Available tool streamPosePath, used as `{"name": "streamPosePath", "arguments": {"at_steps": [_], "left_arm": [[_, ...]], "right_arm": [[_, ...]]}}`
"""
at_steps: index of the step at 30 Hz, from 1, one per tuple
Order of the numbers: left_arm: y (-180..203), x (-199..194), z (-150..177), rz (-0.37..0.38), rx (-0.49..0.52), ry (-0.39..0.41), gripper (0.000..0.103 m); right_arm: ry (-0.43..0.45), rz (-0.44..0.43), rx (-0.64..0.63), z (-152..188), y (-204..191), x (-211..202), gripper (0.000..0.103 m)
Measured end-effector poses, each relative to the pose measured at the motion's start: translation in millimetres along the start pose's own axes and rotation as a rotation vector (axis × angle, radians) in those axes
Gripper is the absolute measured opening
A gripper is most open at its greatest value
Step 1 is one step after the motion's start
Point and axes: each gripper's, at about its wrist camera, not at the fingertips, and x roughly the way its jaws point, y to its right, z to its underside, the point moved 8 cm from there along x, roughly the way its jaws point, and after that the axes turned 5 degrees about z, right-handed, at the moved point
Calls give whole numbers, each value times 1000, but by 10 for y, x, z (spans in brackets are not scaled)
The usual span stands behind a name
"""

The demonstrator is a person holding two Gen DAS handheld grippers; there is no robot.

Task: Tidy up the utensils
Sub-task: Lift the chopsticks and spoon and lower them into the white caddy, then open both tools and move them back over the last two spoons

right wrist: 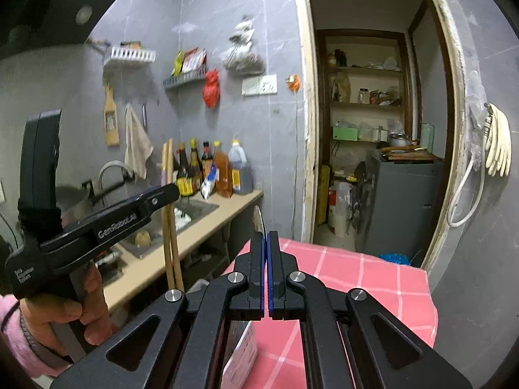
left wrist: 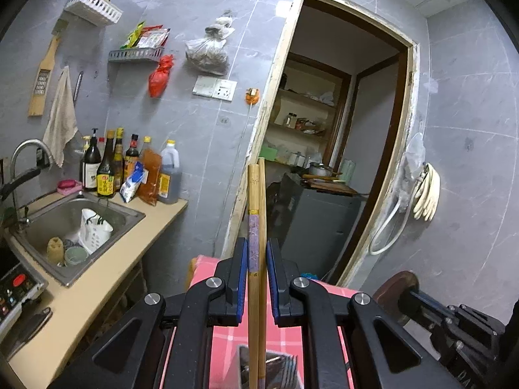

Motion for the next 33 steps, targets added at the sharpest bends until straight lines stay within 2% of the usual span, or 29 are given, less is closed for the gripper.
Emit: {"name": "streamPosePath", "arguments": {"at_steps": [5,13,21,33], "left_arm": [[-63,-4,179,5,-16,-28,11],[-100,-31,379,29,-16,-62,12],[-110,-65,436,28,0,-79,11],[-262,-89,514,51,-59,-138,11]], "right_arm": [[-41,11,-41,215,-124,40,2],[-99,1,-36,445,-139,112,2],[-136,-8,-29,534,-155,175,2],[-197,-38,7,706,-180,220,4]]}}
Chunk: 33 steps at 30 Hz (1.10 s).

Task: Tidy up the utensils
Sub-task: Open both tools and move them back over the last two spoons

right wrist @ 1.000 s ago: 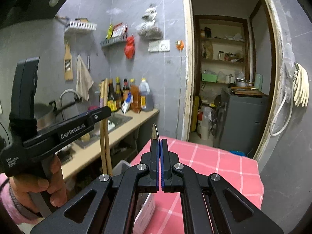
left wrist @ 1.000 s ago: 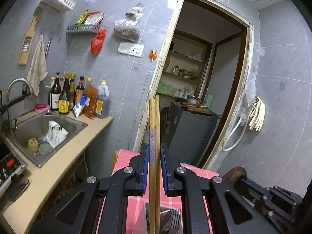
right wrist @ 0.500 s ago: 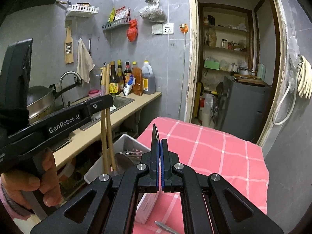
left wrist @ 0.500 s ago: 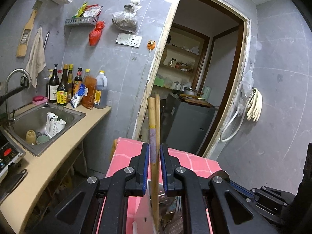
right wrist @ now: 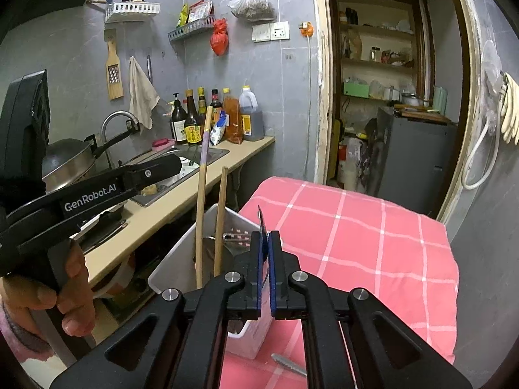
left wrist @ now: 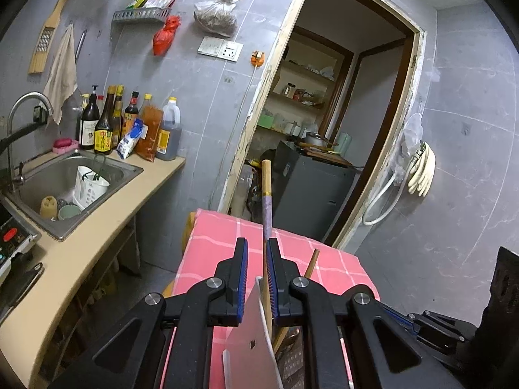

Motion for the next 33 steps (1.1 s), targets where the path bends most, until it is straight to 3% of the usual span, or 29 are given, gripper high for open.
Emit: {"name": "streamPosePath", "arguments": {"at_steps": [3,5,7,11,16,19,25,33], "left_arm": [[-10,-18,10,8,-3,-11,12],[0,-33,14,13,-3,-16,17],[12,-59,18,19,-7,-16,29],[60,-132,22,31,-4,-10,42],[240,-241,-10,61,39,11,77],[417,-271,-28,91,78,18,88],[832,-202,14,150,138,-3,101],[1289,-19,207,216,186,-70,102]], "right_arm": [[-5,-7,18,25,18,-18,7],[3,-4,29,26,43,-54,16],[19,3,48,20,100,-114,32],[45,35,91,24,282,-282,42],[104,87,157,26,669,-616,84],[119,132,185,64,908,-773,95],[130,237,238,143,1378,-1036,101],[105,329,306,345,1863,-1221,101]]}}
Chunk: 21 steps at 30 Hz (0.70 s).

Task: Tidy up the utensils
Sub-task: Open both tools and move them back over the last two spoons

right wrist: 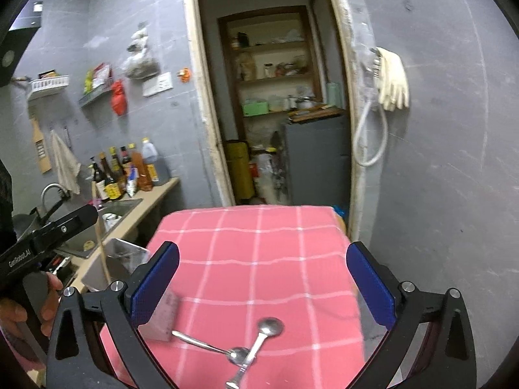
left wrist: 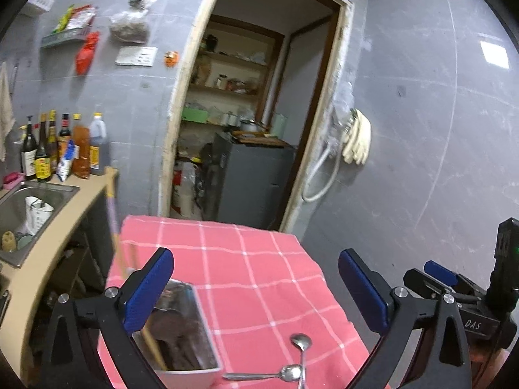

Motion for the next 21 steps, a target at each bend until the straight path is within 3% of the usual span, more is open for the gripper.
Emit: {"name": "streamPosePath", "arguments": {"at_steps": [12,21], "left_arm": [[299,409,370,15,43,-154,102],[294,632,713,-3,55,-282,102]], "right_arm": [[-153,62,58,520,575,260,101],[-264,67,71,911,719,478,101]]}}
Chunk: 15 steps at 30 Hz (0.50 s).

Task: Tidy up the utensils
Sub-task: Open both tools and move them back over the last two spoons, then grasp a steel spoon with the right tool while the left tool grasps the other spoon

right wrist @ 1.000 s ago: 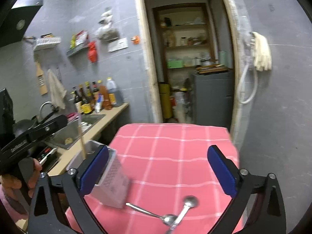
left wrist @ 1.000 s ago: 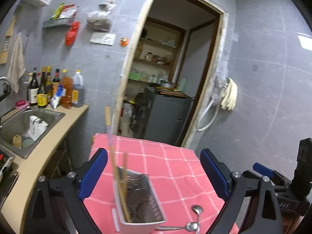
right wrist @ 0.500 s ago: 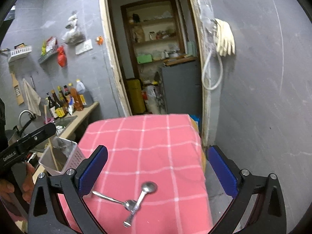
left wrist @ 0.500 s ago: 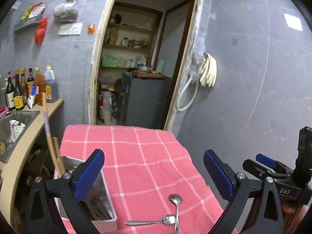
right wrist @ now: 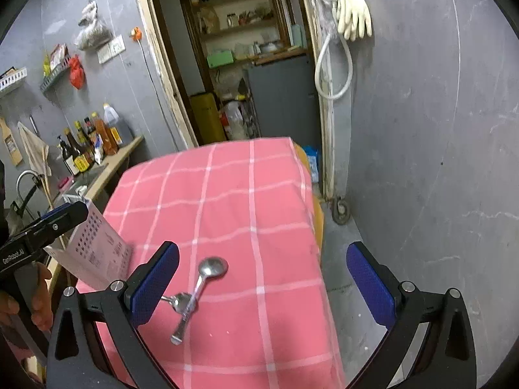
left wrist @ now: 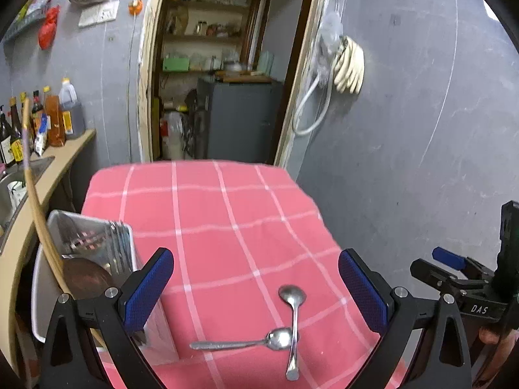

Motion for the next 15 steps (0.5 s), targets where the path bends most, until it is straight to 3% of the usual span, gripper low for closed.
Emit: {"name": "streamPosePath", "arguments": {"at_steps": [8,15], "left_arm": [[-26,235,271,5,32,-134,102],[119,333,454,16,193,-214,102]], "right_arm": [[-107,-55,6,231,-13,286,101],[-194,-123,13,362,-52,543,101]]}}
